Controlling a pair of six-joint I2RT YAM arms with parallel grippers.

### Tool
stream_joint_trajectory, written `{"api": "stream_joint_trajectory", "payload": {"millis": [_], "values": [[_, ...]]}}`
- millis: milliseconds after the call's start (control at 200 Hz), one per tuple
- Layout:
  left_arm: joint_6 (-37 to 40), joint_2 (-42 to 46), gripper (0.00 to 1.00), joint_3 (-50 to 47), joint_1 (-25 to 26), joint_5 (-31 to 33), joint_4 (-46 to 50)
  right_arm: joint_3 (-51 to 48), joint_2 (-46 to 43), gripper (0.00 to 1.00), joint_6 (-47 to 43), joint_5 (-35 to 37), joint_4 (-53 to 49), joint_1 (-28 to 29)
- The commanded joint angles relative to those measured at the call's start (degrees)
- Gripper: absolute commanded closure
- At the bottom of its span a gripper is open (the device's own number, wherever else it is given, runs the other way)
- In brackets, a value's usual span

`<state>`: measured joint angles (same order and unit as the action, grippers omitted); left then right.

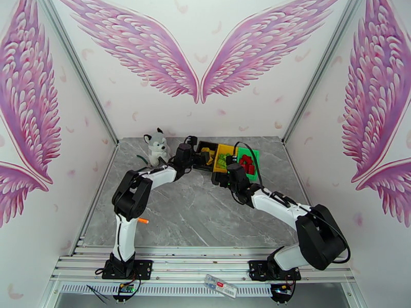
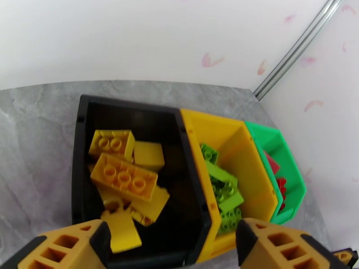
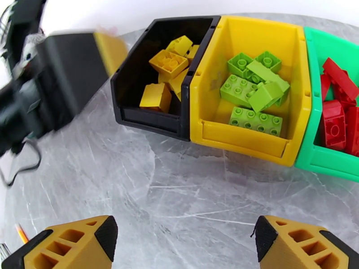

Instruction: Sort the legos into containers by color

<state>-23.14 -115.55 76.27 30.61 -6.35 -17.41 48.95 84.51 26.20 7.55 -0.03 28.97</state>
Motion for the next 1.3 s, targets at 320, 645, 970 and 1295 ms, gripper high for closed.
{"api": "stream_joint_trajectory", "payload": {"millis": [320, 645, 970, 1295], "values": [[9.4, 39.65, 0.01, -36.43, 4.95, 22.19, -7.62, -7.11, -11.53, 0.09, 0.94, 7.53, -1.29, -0.23], [11.66, 60.42, 0.01, -45.44, 5.08, 37.21, 3.1, -15.85, -29.4, 0.01, 1.84, 11.4, -0.47, -0.45], [14.16, 66.59, 0.01, -49.72, 4.66, 39.88, -3.09, -32.34, -40.53, 0.01, -6.97, 18.35, 23.23, -0.49], [28.91, 67.8, 0.01, -55.57, -4.02, 50.35, -9.87, -32.09, -40.69, 0.01, -32.76, 38.13, 30.97, -2.26]]}}
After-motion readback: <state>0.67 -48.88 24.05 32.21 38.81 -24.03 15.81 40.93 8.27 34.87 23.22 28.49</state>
